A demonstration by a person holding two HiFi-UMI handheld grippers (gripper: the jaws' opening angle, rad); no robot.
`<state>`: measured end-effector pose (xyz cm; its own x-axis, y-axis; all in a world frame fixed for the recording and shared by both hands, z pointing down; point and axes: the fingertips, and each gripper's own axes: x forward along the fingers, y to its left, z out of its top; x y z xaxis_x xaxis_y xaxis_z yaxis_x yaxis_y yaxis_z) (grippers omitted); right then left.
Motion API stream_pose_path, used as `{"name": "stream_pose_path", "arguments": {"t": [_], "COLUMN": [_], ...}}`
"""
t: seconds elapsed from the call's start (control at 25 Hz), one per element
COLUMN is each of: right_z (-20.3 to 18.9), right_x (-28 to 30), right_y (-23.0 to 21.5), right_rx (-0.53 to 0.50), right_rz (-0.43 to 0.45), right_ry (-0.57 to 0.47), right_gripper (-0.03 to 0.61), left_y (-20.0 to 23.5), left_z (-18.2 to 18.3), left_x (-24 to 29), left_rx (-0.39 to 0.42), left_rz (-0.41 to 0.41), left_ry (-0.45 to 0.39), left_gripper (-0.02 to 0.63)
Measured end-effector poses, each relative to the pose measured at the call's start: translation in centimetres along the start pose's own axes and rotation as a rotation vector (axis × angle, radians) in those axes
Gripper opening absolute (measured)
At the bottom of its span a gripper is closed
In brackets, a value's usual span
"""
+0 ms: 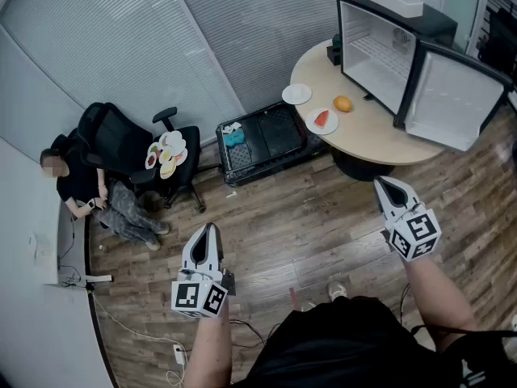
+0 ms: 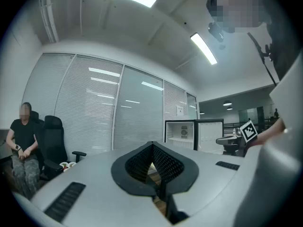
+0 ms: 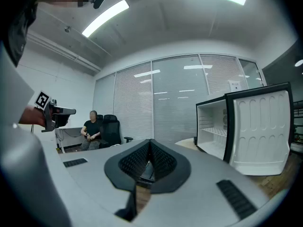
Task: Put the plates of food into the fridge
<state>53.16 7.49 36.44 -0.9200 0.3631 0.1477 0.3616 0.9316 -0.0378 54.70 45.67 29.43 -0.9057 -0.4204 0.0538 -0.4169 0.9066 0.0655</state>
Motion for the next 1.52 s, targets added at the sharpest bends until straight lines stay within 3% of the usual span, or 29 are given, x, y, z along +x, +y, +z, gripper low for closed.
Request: {"name": "stream_pose_path", "arguments": {"t": [0.28,0.52,0.72,1.52], "right_z": [-0.6,-2.7,-3.9,-2.6], "right_x": [2.1,4.1,6.9,24.8], "right_y": [-3.5,-5.4,-6.9,-3.6], "right_rx": [0.0,0.049,0.108,0.114], "right_rz": [0.024,0.012,-0.058,-0.225], "right_ry": [0.006,0.019,0.027,0.089], "right_gripper": [0.003,0.003,0.005,0.005], "left_y": [-2.5,-1.8,1.6,17.0], "left_z": [0.7,-0.1,-0.5,-2.2], "left_x": [4.1,6.3,9.9,27.3], "left_rx": [0.04,0.072,0.041,0.017], "left_rz": [-0.019,-0.02,-0.017,-0.266], "left_ry": [-0.014,0.019,0.025,0.079], "left_gripper": [0.003,0.003,0.003,0.003]}}
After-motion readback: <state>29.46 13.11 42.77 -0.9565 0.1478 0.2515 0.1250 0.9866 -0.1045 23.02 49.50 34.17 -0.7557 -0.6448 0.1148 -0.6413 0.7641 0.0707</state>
